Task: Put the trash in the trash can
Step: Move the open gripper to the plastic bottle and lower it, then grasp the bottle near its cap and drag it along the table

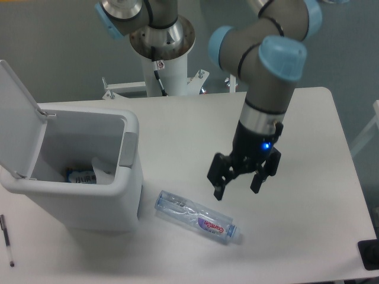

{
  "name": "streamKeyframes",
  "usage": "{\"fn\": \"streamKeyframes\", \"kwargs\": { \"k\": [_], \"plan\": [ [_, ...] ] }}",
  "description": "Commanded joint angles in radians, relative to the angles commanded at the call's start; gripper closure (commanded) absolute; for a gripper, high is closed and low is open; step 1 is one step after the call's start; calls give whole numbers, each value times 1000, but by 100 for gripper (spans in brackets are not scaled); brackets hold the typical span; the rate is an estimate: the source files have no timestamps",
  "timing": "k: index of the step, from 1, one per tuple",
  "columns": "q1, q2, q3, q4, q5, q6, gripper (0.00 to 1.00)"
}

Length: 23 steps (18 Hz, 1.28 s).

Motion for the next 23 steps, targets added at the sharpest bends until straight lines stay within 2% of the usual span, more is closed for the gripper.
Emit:
{"fn": "streamKeyframes", "kwargs": {
  "k": [4, 7, 17, 23],
  "plan": [
    [-44, -103, 92, -84, 98, -121, 0],
    [-57, -167, 169, -160, 117, -196, 0],
    [-100, -267, 201, -161, 227, -351, 0],
    [-114, -289, 195, -163, 235, -437, 0]
  ]
}}
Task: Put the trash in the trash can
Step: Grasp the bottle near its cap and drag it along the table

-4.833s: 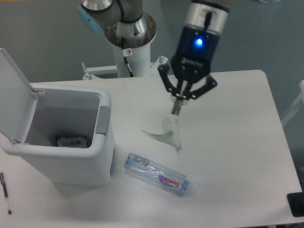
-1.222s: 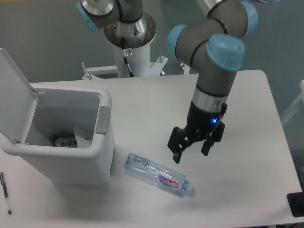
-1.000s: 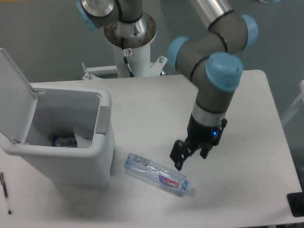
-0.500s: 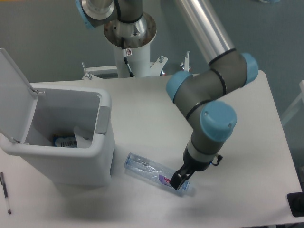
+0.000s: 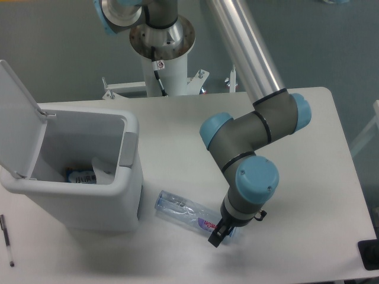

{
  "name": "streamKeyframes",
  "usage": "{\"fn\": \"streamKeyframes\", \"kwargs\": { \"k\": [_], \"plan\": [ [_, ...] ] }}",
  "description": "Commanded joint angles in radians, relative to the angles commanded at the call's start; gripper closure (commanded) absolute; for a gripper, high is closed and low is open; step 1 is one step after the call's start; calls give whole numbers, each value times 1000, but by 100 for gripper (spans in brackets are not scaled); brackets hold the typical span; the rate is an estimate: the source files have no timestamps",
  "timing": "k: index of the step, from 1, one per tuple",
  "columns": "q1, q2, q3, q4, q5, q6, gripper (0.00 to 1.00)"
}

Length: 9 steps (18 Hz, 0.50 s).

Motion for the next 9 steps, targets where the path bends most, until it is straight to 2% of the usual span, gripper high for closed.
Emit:
{"fn": "streamKeyframes", "kwargs": {
  "k": [9],
  "plan": [
    [-15, -23, -18, 2, 32, -43, 0]
  ]
}}
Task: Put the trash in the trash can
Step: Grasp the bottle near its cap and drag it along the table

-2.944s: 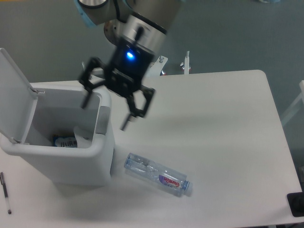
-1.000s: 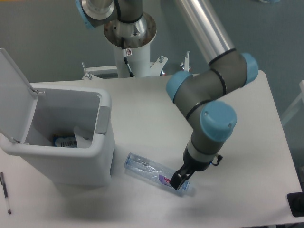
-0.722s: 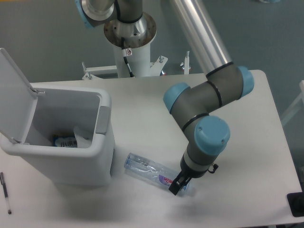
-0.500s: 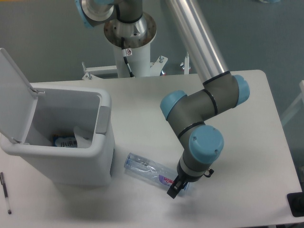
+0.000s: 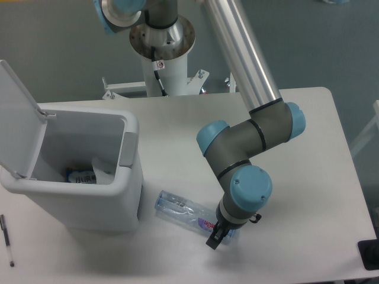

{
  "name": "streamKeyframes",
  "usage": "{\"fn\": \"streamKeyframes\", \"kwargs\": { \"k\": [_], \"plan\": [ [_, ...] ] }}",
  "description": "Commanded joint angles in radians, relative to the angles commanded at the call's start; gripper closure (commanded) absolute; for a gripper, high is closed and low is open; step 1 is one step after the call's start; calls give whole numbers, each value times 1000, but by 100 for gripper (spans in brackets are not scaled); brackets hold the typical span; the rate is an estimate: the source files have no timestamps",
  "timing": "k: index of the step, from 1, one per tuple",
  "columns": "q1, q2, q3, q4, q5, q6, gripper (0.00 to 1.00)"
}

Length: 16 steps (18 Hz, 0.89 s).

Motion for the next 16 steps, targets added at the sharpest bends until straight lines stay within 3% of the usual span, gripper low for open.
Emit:
{"fn": "streamKeyframes", "kwargs": {
  "k": [4, 11, 16],
  "plan": [
    [-6, -12, 2, 2, 9, 0, 6],
    [-11, -25, 14, 9, 8, -29, 43],
    [-11, -20, 41, 9, 8, -28, 49]
  ]
}}
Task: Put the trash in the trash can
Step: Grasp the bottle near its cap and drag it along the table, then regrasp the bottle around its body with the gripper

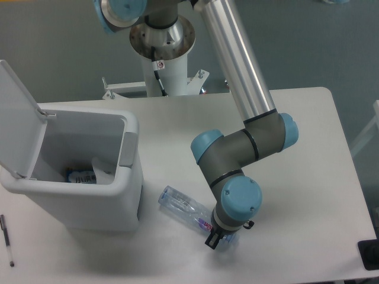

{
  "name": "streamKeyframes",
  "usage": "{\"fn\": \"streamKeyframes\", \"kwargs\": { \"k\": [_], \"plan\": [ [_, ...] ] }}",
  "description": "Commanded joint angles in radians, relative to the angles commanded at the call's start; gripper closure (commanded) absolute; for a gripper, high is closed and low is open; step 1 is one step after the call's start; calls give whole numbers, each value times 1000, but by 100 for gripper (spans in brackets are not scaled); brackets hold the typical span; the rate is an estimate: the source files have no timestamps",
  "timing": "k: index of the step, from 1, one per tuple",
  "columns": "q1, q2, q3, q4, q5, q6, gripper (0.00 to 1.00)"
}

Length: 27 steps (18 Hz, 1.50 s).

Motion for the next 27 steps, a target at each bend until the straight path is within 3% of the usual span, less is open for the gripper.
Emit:
{"fn": "streamKeyframes", "kwargs": {
  "k": [10, 17, 20, 27],
  "plan": [
    [20, 112, 25, 40, -6, 84, 48],
    [43, 167, 103, 100, -12, 187, 47],
    [51, 204, 107, 175, -73, 233, 45],
    [54, 251, 111, 222, -165, 351, 44]
  ]
}}
